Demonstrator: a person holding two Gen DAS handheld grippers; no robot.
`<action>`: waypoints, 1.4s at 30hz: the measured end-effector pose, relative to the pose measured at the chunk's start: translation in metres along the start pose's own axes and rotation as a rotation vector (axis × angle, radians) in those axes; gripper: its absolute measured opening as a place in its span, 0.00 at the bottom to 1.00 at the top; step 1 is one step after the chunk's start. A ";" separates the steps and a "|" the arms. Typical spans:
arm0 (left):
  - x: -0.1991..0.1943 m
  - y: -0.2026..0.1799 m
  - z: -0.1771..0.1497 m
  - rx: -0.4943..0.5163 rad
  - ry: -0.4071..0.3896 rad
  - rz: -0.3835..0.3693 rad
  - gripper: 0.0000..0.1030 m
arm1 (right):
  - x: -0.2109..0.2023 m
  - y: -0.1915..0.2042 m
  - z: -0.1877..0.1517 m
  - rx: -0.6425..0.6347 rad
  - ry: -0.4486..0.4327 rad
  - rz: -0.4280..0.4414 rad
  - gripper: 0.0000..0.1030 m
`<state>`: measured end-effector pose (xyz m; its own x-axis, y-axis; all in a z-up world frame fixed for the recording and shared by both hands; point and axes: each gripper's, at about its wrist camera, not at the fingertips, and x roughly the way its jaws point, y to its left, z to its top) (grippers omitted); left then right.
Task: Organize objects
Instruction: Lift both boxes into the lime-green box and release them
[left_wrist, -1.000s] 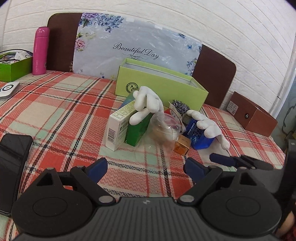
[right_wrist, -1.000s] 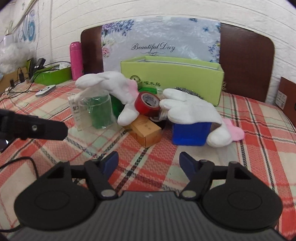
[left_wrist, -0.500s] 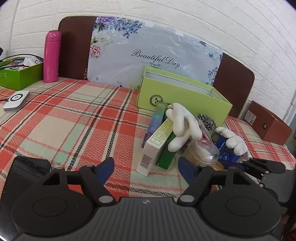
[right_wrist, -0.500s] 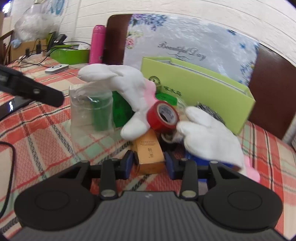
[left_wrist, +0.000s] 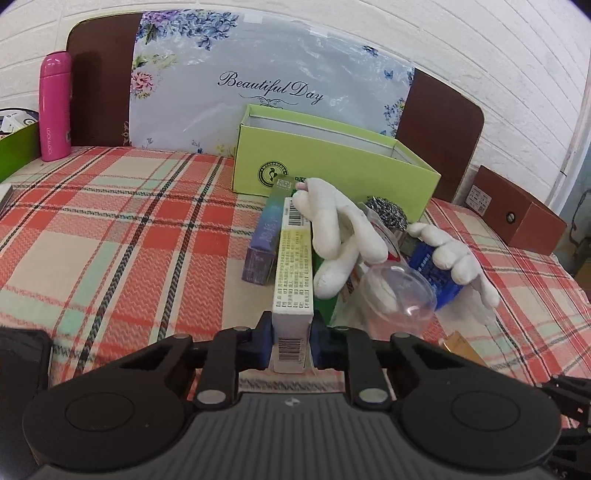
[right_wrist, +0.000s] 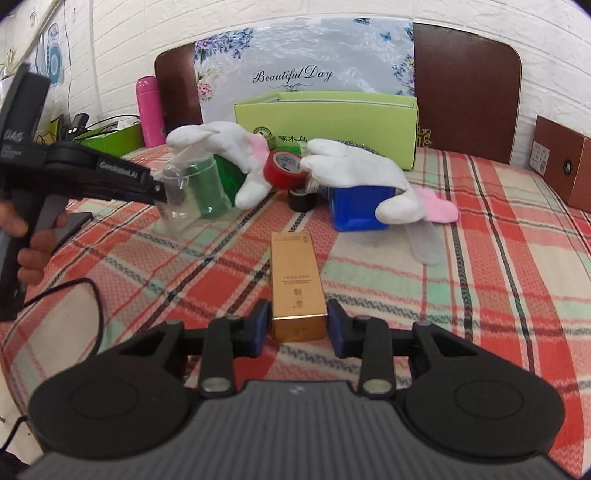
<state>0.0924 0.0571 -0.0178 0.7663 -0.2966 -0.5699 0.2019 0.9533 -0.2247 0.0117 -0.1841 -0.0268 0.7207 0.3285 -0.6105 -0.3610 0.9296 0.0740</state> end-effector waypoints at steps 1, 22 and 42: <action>-0.007 -0.001 -0.006 -0.004 0.005 -0.001 0.19 | -0.001 0.002 0.000 -0.003 0.001 0.008 0.31; 0.006 -0.007 -0.004 -0.046 -0.001 0.041 0.36 | 0.020 0.012 0.007 -0.019 0.004 -0.014 0.36; -0.041 0.000 0.005 -0.088 -0.107 0.025 0.19 | 0.003 0.000 0.025 0.050 -0.078 0.032 0.31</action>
<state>0.0642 0.0699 0.0091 0.8320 -0.2606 -0.4897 0.1312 0.9502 -0.2827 0.0284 -0.1794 -0.0088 0.7541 0.3684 -0.5438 -0.3558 0.9250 0.1333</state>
